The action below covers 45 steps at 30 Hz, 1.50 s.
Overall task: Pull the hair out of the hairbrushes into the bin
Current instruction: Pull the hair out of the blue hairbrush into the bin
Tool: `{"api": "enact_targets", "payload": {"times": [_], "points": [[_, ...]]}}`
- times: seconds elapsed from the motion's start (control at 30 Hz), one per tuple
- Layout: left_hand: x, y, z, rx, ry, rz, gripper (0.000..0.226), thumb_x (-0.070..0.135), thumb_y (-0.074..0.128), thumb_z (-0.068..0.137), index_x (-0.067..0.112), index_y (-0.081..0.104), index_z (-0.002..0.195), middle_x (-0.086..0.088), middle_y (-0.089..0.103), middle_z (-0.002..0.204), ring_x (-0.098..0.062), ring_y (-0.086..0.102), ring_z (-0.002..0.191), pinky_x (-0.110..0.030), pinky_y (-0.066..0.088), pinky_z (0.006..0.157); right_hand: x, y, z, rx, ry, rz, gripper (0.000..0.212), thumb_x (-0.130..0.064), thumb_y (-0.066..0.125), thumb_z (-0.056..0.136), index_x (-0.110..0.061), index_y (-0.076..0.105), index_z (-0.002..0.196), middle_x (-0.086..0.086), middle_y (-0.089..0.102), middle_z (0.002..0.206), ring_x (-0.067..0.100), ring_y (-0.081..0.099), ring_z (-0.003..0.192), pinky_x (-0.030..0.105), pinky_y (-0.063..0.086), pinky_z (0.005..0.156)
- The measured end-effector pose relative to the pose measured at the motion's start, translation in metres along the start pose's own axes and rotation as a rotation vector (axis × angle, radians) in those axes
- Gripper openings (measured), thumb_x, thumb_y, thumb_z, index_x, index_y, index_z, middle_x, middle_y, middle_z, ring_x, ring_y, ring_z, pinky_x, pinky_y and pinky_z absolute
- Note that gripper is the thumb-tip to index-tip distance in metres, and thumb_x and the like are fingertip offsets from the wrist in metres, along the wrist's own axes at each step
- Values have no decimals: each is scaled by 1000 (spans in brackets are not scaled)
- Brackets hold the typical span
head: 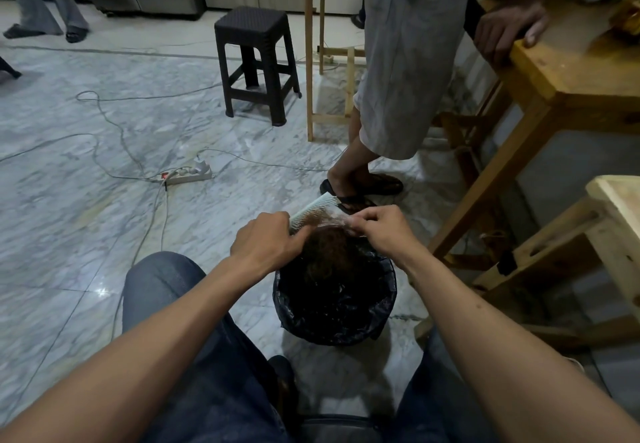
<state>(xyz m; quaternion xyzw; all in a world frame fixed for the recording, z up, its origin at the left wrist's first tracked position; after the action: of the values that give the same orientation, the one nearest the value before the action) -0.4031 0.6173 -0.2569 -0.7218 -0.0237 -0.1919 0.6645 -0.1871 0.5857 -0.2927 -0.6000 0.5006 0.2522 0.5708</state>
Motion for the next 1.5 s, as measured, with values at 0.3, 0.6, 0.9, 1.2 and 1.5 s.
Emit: {"api": "enact_targets", "payload": {"times": [0.3, 0.6, 0.9, 1.2, 1.5], "points": [[-12, -4, 3, -18, -64, -31, 64, 70, 47, 89, 13, 38, 60, -3, 45, 54, -26, 45, 48, -29, 29, 46, 24, -30, 1, 215, 184, -331, 35, -34, 68, 92, -17, 73, 63, 6, 79, 91, 29, 70, 96, 39, 57, 87], [9, 7, 1, -102, -47, -45, 57, 72, 48, 82, 18, 45, 65, -4, 56, 67, -27, 56, 61, -31, 37, 52, -8, 17, -6, -216, -78, -34, 54, -42, 80, 82, -26, 69, 132, -6, 73, 118, 7, 66, 111, 28, 52, 94], [4, 2, 1, -147, -13, 1, 52, 62, 46, 93, 18, 42, 66, -3, 54, 68, -19, 51, 57, -30, 35, 50, 5, -16, 5, 138, 37, -262, 13, -38, 80, 82, -29, 81, 74, -6, 76, 80, 17, 69, 82, 35, 55, 74], [-22, -17, 6, -109, -84, 39, 61, 66, 42, 94, 10, 49, 70, -8, 58, 69, -26, 56, 60, -32, 39, 53, 41, -74, 5, 329, 278, -312, 24, -36, 82, 81, -35, 73, 59, -3, 81, 90, 23, 72, 88, 39, 60, 86], [15, -6, 12, -130, 7, -90, 56, 68, 44, 91, 17, 39, 66, -4, 50, 65, -21, 49, 57, -32, 30, 49, 1, 25, -7, -377, 70, -51, 68, -33, 82, 78, -23, 60, 142, -2, 68, 133, 13, 63, 119, 31, 50, 101]]}}
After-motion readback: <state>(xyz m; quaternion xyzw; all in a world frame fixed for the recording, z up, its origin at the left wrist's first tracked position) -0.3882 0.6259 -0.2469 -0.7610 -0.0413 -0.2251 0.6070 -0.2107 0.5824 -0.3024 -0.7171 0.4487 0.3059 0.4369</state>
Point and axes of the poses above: each hand's wrist, its own z-axis towards the middle knuckle, its own y-axis out of the palm, x = y × z, the point moved 9 cm from there along z, towards the middle knuckle
